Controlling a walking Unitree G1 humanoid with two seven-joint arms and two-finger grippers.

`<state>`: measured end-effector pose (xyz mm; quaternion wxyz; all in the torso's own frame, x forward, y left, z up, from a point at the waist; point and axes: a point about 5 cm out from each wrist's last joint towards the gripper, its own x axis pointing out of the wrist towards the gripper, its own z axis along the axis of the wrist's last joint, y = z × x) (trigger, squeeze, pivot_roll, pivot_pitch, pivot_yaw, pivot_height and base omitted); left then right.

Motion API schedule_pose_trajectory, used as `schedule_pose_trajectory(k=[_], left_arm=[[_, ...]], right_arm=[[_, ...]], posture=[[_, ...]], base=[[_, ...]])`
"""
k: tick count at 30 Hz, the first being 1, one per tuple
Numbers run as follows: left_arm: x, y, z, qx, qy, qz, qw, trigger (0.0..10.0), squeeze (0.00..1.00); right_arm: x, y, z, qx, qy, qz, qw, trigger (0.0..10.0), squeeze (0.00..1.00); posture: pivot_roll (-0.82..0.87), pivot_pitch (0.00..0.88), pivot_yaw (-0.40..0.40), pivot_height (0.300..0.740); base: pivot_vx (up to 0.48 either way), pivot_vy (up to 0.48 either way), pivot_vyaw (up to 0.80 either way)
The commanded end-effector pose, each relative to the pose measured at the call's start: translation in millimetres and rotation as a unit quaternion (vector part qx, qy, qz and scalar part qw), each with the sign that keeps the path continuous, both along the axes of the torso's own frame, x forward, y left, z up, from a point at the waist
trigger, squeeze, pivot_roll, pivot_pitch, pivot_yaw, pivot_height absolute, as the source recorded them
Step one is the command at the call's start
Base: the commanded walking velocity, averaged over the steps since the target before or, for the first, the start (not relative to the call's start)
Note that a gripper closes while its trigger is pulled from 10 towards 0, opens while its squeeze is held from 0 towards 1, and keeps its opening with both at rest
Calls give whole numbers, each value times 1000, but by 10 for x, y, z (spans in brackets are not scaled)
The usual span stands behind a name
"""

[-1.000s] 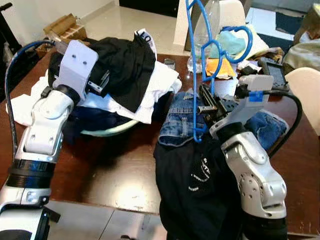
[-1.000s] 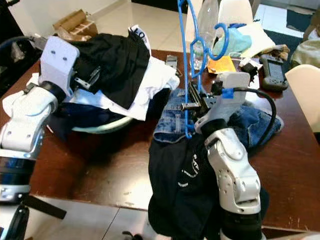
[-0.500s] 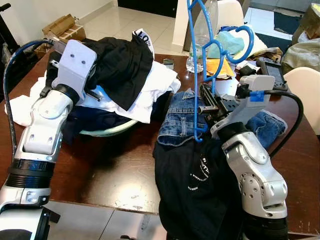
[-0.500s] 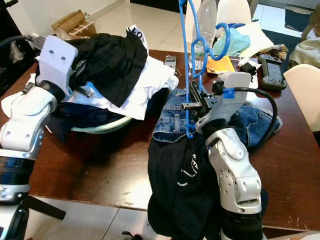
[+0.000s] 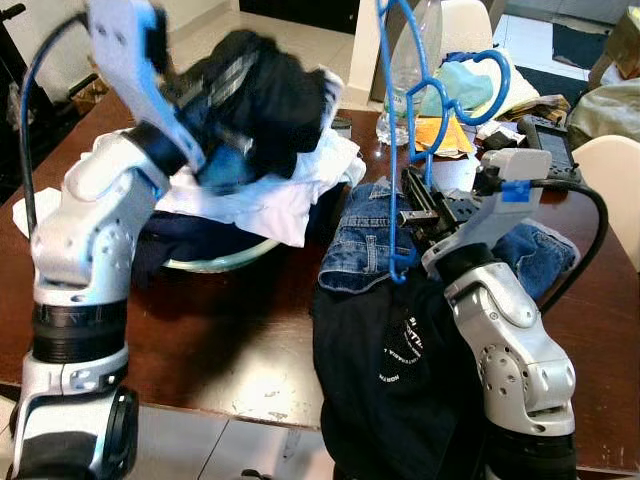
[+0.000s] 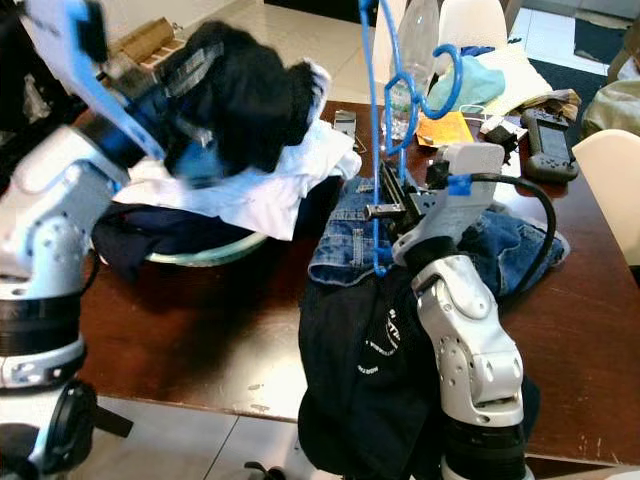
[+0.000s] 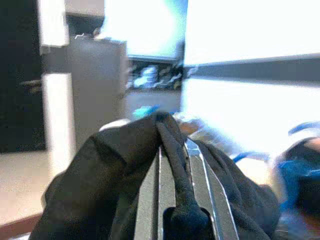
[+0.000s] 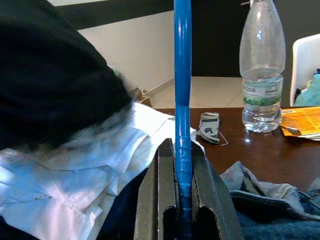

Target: Hang hanger

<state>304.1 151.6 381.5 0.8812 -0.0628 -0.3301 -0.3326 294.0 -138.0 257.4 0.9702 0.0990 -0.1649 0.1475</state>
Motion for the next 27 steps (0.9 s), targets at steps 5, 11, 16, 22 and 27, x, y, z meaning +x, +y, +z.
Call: schedule_pose_trajectory(k=[5, 11, 16, 22, 27], left_arm=[[-308, 219, 367, -60, -58, -106, 991, 1490, 0], [-518, 286, 139, 6, -28, -197, 980, 1804, 0], [-575, 305, -24, 55, 7, -187, 981, 2078, 0], [-438, 532, -4, 40, 36, -90, 994, 78, 0], [-291, 779, 59, 16, 49, 10, 999, 863, 0]], right_arm=[[10, -52, 19, 2, -8, -7, 1000, 10000, 0], [19, -83, 24, 0, -9, -10, 1000, 10000, 0], [28, -92, 25, -1, -9, -10, 1000, 10000, 0], [31, -94, 14, -3, -7, -8, 1000, 10000, 0], [33, -93, 7, -4, -6, -7, 1000, 10000, 0]], posture=[[80, 193, -10, 740], [89, 197, -10, 740], [90, 198, -13, 740], [91, 196, -12, 740], [87, 192, -9, 740]], base=[[0, 0, 0], [0, 0, 0], [0, 0, 0], [0, 0, 0], [0, 0, 0]])
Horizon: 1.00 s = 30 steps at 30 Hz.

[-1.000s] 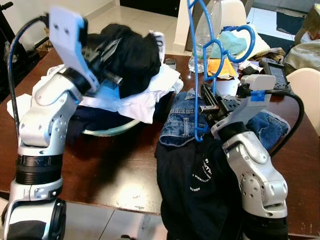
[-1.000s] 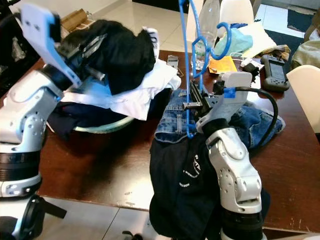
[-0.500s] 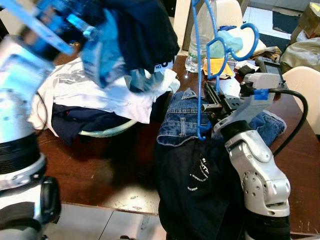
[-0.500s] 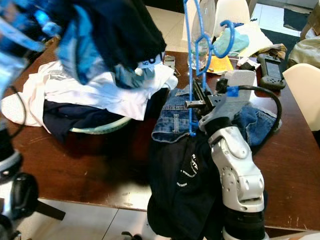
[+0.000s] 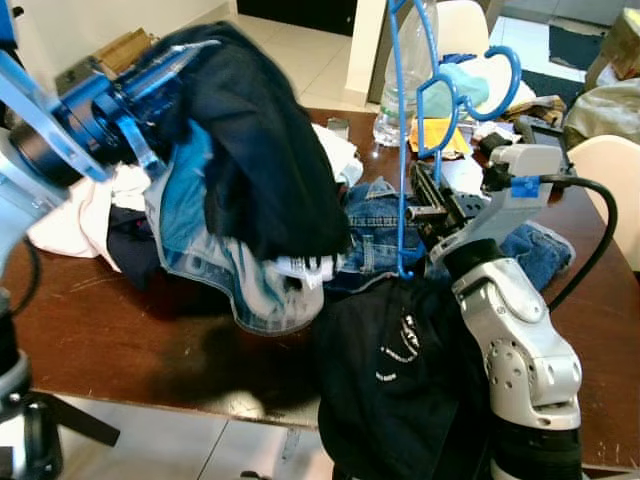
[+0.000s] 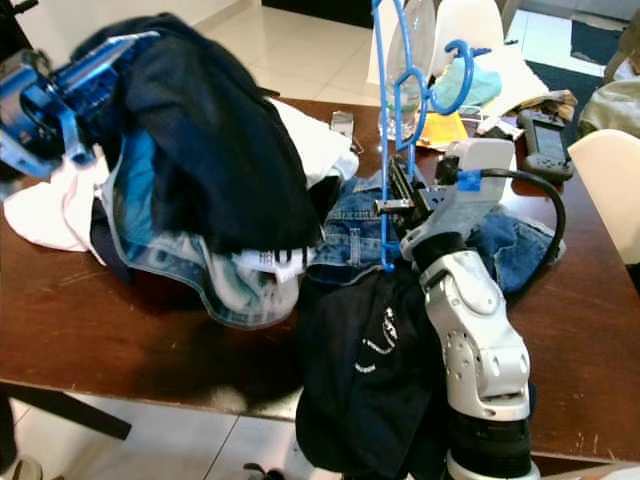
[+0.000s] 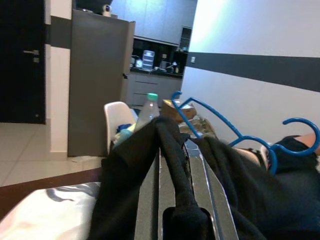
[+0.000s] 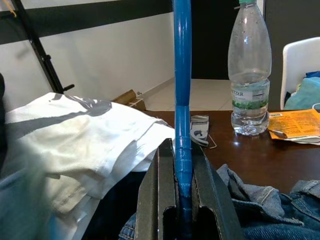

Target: Hang hanger

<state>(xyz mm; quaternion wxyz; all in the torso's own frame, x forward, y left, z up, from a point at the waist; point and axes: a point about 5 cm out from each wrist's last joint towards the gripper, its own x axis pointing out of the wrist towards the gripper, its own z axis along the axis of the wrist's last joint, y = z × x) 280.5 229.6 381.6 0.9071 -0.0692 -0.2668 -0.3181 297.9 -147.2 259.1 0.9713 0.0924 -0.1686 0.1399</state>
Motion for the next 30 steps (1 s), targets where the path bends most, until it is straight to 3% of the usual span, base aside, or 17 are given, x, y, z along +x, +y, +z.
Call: schedule_pose_trajectory(k=[1, 2, 3, 4, 8, 9, 11, 12, 16, 17, 19, 20, 25, 28, 30], left_arm=[[-5, 182, 108, 1, -17, 67, 998, 0, 0], [12, 334, 148, -3, -17, 122, 992, 0, 0], [12, 334, 148, -3, -17, 122, 992, 0, 0], [11, 471, 173, -3, -18, 174, 985, 0, 0], [25, 639, 152, -12, -4, 236, 972, 0, 0], [84, 704, 35, -4, 25, 274, 961, 7961, 0], [84, 704, 35, -4, 25, 274, 961, 7961, 0], [136, 734, -85, 9, 50, 298, 953, 10000, 0], [245, 748, -316, 23, 89, 325, 941, 10000, 0], [295, 741, -403, 24, 101, 330, 938, 10000, 894], [295, 741, -403, 24, 101, 330, 938, 10000, 894], [346, 744, -488, 30, 112, 340, 933, 10000, 1000], [424, 762, -592, 39, 121, 361, 924, 10000, 1000], [419, 919, -507, 55, 94, 444, 889, 10000, 1000], [419, 919, -507, 55, 94, 444, 889, 10000, 1000]], right_arm=[[-6, -3, -13, -1, -2, 3, 1000, 10000, 0], [-7, -5, -16, -1, -1, 4, 1000, 10000, 0], [-7, -5, -16, -1, -1, 4, 1000, 10000, 0], [-7, -7, -19, -2, -1, 5, 1000, 10000, 0], [-4, -5, -20, -4, -1, 6, 1000, 10000, 0], [3, 4, -19, -5, 0, 8, 1000, 10000, 0], [3, 4, -19, -5, 0, 8, 1000, 10000, 0], [6, 12, -19, -6, 0, 10, 1000, 10000, 0], [8, 20, -19, -8, 1, 12, 1000, 10000, 0], [6, 20, -18, -9, 1, 11, 1000, 10000, 0], [6, 20, -18, -9, 1, 11, 1000, 10000, 0], [3, 18, -19, -10, 1, 11, 1000, 10000, 0], [-9, 11, -20, -12, 2, 9, 1000, 10000, 0], [-26, -21, -31, -14, 4, 4, 1000, 10000, 0], [-26, -21, -31, -14, 4, 4, 1000, 10000, 0]], posture=[[86, 188, -9, 740], [87, 185, -9, 740], [87, 185, -9, 740], [87, 181, -12, 740], [90, 183, -17, 740], [92, 186, -21, 740], [92, 186, -21, 740], [90, 188, -21, 740], [88, 189, -24, 740], [85, 192, -23, 740], [85, 192, -23, 740], [80, 193, -21, 740], [72, 196, -16, 740], [71, 201, -13, 740], [71, 201, -13, 740]], base=[[0, 0, 0], [0, 0, 0], [0, 0, 0], [0, 0, 0], [0, 0, 0], [0, 0, 0], [0, 0, 0], [0, 0, 0], [0, 0, 0], [0, 0, 0], [0, 0, 0], [0, 0, 0], [0, 0, 0], [0, 0, 0], [0, 0, 0]])
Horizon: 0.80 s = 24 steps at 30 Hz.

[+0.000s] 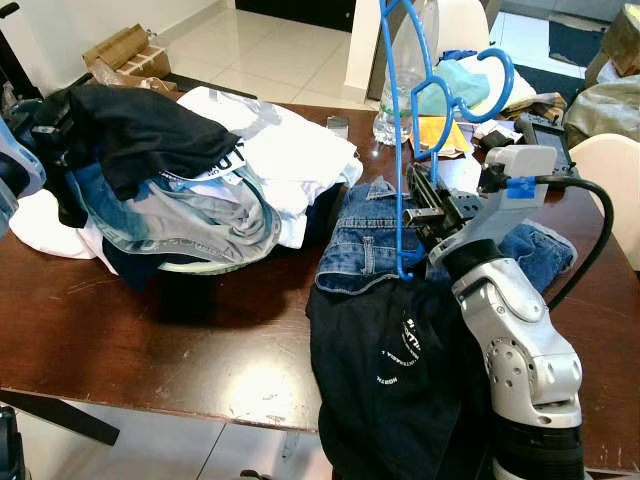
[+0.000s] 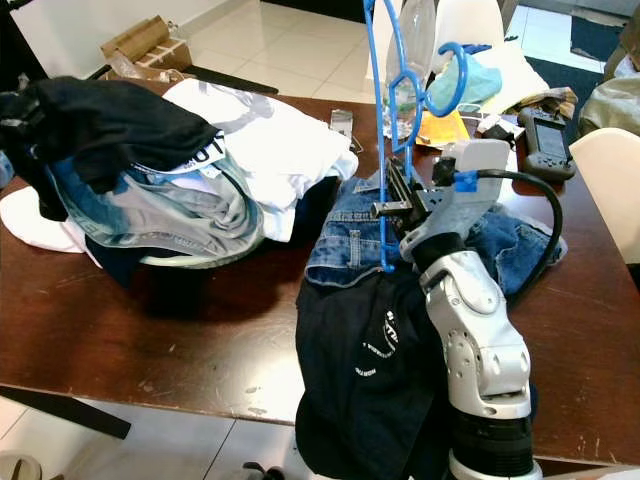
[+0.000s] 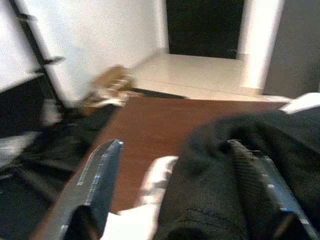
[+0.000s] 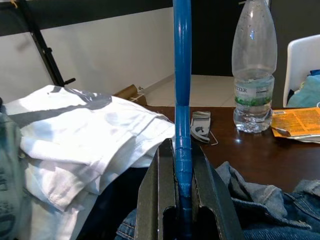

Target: Hang hanger

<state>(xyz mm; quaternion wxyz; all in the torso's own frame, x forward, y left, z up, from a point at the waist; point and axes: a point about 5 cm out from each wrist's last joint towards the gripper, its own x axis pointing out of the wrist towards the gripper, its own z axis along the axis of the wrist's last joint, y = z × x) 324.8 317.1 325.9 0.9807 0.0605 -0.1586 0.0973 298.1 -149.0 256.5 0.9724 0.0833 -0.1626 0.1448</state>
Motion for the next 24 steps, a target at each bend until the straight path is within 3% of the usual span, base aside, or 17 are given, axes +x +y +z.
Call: schedule_pose_trajectory(k=[1, 2, 3, 4, 5, 8, 10, 12, 14, 17, 18, 20, 21, 24], left_arm=[[-38, 100, 83, 24, -12, 42, 999, 10000, 1000], [-58, 177, 91, 44, -7, 77, 996, 10000, 1000], [-77, 250, 82, 57, 1, 108, 993, 10000, 220], [-77, 250, 82, 57, 1, 108, 993, 10000, 220], [-97, 322, 65, 68, 10, 138, 988, 10000, 0], [-108, 375, 30, 81, 26, 159, 984, 10000, 0], [-114, 420, 3, 68, 32, 163, 984, 10000, 0], [-98, 366, 61, 41, 6, 111, 993, 10000, 0], [-94, 153, 254, 44, -51, 21, 998, 10000, 0], [-100, 78, 320, 46, -69, -8, 997, 10000, 0], [-138, -91, 471, 31, -106, -81, 991, 10000, 0], [-138, -91, 471, 31, -106, -81, 991, 10000, 0], [-182, -229, 583, 20, -133, -142, 981, 10000, 0], [-182, -229, 583, 20, -133, -142, 981, 10000, 0]], right_arm=[[-29, -9, -8, -4, 0, 0, 1000, 10000, 0], [-27, -9, -12, -4, 1, 0, 1000, 10000, 0], [-24, -4, -14, -3, 1, 1, 1000, 10000, 0], [-24, -4, -14, -3, 1, 1, 1000, 10000, 0], [-22, 3, -16, -3, 2, 2, 1000, 10000, 0], [-21, 11, -18, -4, 2, 2, 1000, 10000, 0], [-23, 15, -17, -5, 2, 3, 1000, 10000, 0], [-26, 8, -12, -5, 2, 3, 1000, 10000, 0], [-27, -10, -9, -6, 2, 1, 1000, 10000, 0], [-26, -15, -9, -6, 2, 1, 1000, 10000, 0], [-25, -17, -6, -6, 1, 1, 1000, 10000, 0], [-25, -17, -6, -6, 1, 1, 1000, 10000, 0], [-24, -16, -4, -5, 1, 2, 1000, 10000, 0], [-24, -16, -4, -5, 1, 2, 1000, 10000, 0]], posture=[[71, 201, -13, 740], [71, 201, -13, 740], [77, 203, -13, 740], [77, 203, -13, 740], [78, 204, -12, 740], [77, 204, -11, 740], [71, 205, -11, 740], [70, 206, -12, 740], [71, 207, -14, 740], [71, 207, -14, 740], [71, 206, -14, 740], [71, 206, -14, 740], [71, 206, -14, 740], [71, 206, -14, 740]], base=[[0, 0, 0], [0, 0, 0], [0, 0, 0], [0, 0, 0], [0, 0, 0], [0, 0, 0], [0, 0, 0], [0, 0, 0], [0, 0, 0], [0, 0, 0], [0, 0, 0], [0, 0, 0], [0, 0, 0], [0, 0, 0]])
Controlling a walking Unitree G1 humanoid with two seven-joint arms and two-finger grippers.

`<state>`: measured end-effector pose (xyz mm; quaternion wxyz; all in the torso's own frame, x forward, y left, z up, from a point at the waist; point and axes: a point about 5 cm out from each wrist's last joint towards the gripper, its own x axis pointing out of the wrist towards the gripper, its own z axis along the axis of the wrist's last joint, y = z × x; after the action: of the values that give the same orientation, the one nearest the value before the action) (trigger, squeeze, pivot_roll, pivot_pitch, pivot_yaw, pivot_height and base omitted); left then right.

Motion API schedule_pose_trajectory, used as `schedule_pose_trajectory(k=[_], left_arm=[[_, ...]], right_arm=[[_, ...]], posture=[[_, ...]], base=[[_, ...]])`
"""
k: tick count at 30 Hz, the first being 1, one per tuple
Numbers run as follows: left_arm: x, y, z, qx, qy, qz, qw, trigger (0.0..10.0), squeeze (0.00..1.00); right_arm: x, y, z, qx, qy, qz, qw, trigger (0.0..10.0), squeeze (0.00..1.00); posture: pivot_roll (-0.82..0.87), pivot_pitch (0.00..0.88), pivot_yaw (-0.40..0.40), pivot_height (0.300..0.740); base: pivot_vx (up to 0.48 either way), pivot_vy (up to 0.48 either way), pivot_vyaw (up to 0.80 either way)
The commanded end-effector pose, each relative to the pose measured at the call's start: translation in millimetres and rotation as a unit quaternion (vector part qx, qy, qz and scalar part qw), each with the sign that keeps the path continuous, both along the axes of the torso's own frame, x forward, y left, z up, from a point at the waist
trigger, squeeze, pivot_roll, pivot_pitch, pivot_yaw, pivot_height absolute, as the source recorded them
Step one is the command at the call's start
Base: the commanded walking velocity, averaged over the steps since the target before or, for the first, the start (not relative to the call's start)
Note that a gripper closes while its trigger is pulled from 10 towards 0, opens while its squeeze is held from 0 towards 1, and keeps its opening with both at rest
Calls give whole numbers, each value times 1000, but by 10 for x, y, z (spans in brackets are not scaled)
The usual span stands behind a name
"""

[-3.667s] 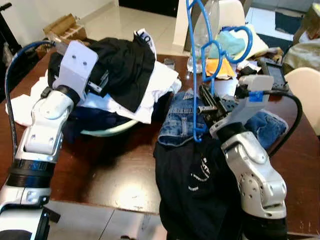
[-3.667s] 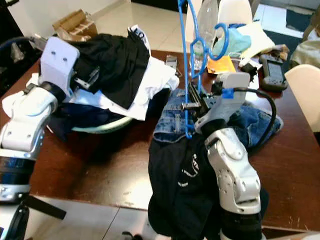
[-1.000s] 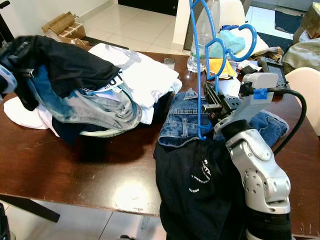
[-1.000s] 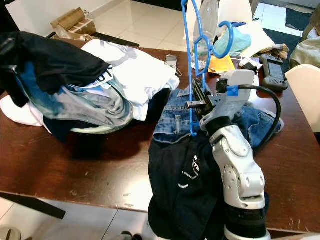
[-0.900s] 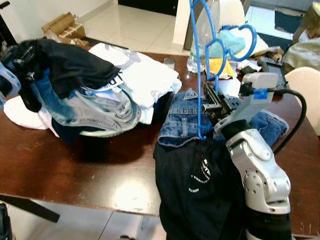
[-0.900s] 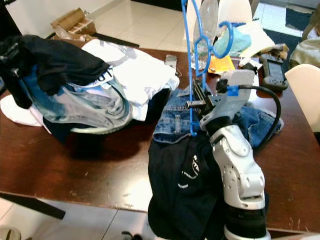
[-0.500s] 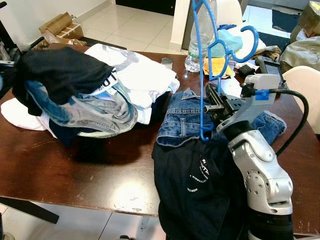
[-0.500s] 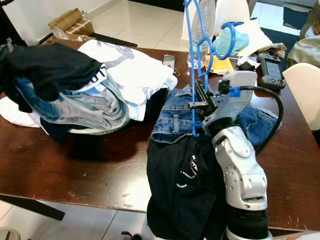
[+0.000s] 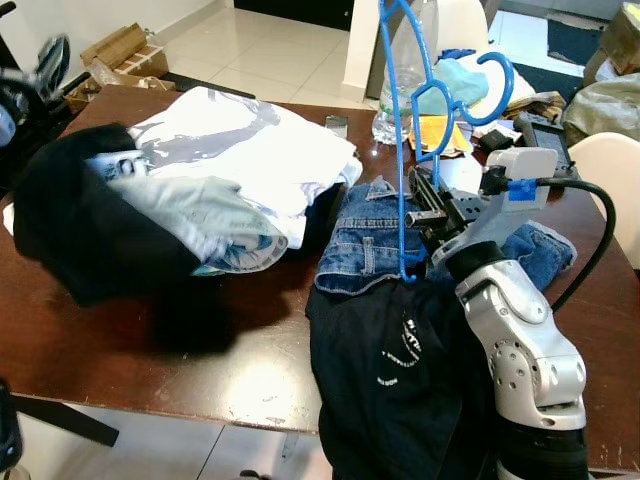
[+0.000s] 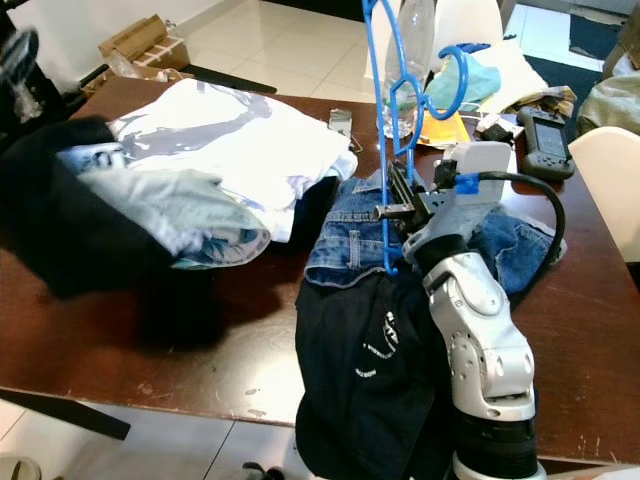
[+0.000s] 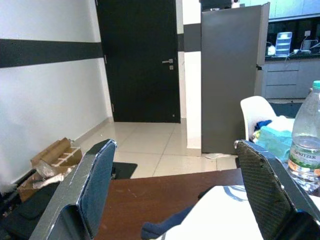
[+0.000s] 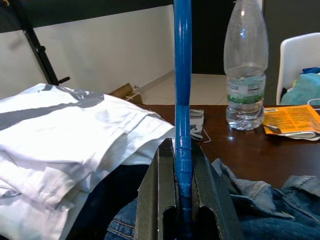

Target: Hang hanger

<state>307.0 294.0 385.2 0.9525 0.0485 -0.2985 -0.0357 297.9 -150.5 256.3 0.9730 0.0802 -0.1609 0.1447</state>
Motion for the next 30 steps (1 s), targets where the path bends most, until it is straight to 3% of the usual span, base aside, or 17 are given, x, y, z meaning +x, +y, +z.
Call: schedule_pose_trajectory(k=[1, 2, 3, 4, 5, 6, 8, 10, 14, 16, 19, 20, 22, 23, 24, 26, 30], left_arm=[[-72, -219, 91, -2, -19, -91, 996, 10000, 0], [-72, -219, 91, -2, -19, -91, 996, 10000, 0], [-151, -582, -18, 62, 8, -205, 977, 10000, 0], [-227, -879, -255, 135, 63, -292, 945, 10000, 0], [-227, -879, -255, 135, 63, -292, 945, 10000, 0], [-296, -1070, -494, 192, 113, -346, 911, 10000, 0], [-296, -1070, -494, 192, 113, -346, 911, 10000, 0], [-361, -1184, -845, 254, 190, -384, 867, 10000, 0], [-383, -1195, -923, 263, 206, -395, 856, 10000, 0], [-498, -1219, -1031, 277, 239, -433, 824, 10000, 0], [-555, -1229, -1068, 284, 253, -448, 809, 10000, 0], [-645, -1232, -1094, 294, 274, -469, 787, 10000, 0], [-645, -1232, -1094, 294, 274, -469, 787, 10000, 0], [-721, -1223, -1090, 304, 290, -483, 768, 10000, 0], [-721, -1223, -1090, 304, 290, -483, 768, 10000, 0], [-847, -1187, -1072, 326, 319, -501, 736, 10000, 0], [-878, -1171, -1085, 337, 327, -502, 726, 10000, 0]], right_arm=[[-19, 2, 0, -1, -1, 3, 1000, 10000, 0], [-19, 2, 0, -1, -1, 3, 1000, 10000, 0], [-13, 3, 5, -1, -1, 2, 1000, 10000, 0], [-10, -2, 8, -1, -2, 1, 1000, 10000, 0], [-10, -2, 8, -1, -2, 1, 1000, 10000, 0], [-9, -8, 10, -2, -2, 0, 1000, 10000, 0], [-9, -8, 10, -2, -2, 0, 1000, 10000, 0], [-8, -30, 10, -4, -1, -3, 1000, 10000, 0], [-7, -38, 9, -5, -1, -5, 1000, 10000, 0], [-4, -53, 7, -7, 0, -6, 1000, 10000, 0], [-1, -59, 6, -9, 1, -6, 1000, 10000, 0], [5, -69, 1, -12, 2, -6, 1000, 10000, 0], [5, -69, 1, -12, 2, -6, 1000, 10000, 0], [13, -78, -7, -17, 5, -4, 1000, 10000, 0], [13, -78, -7, -17, 5, -4, 1000, 10000, 0], [21, -76, -35, -36, 14, 10, 999, 10000, 0], [21, -76, -49, -44, 17, 17, 999, 10000, 0]], posture=[[75, 205, -16, 740], [75, 205, -16, 740], [72, 205, -13, 740], [72, 204, -13, 740], [72, 204, -13, 740], [71, 205, -12, 740], [71, 205, -12, 740], [71, 207, -12, 740], [71, 207, -12, 740], [72, 207, -10, 740], [74, 206, -10, 740], [76, 203, -10, 740], [76, 203, -10, 740], [77, 203, -11, 740], [77, 203, -11, 740], [80, 195, -11, 740], [82, 193, -11, 740]], base=[[0, 0, 0], [0, 0, 0], [0, 0, 0], [0, 0, 0], [0, 0, 0], [0, 0, 0], [0, 0, 0], [0, 0, 0], [0, 0, 0], [0, 0, 0], [0, 0, 0], [0, 0, 0], [0, 0, 0], [0, 0, 0], [0, 0, 0], [0, 0, 0], [0, 0, 0]])
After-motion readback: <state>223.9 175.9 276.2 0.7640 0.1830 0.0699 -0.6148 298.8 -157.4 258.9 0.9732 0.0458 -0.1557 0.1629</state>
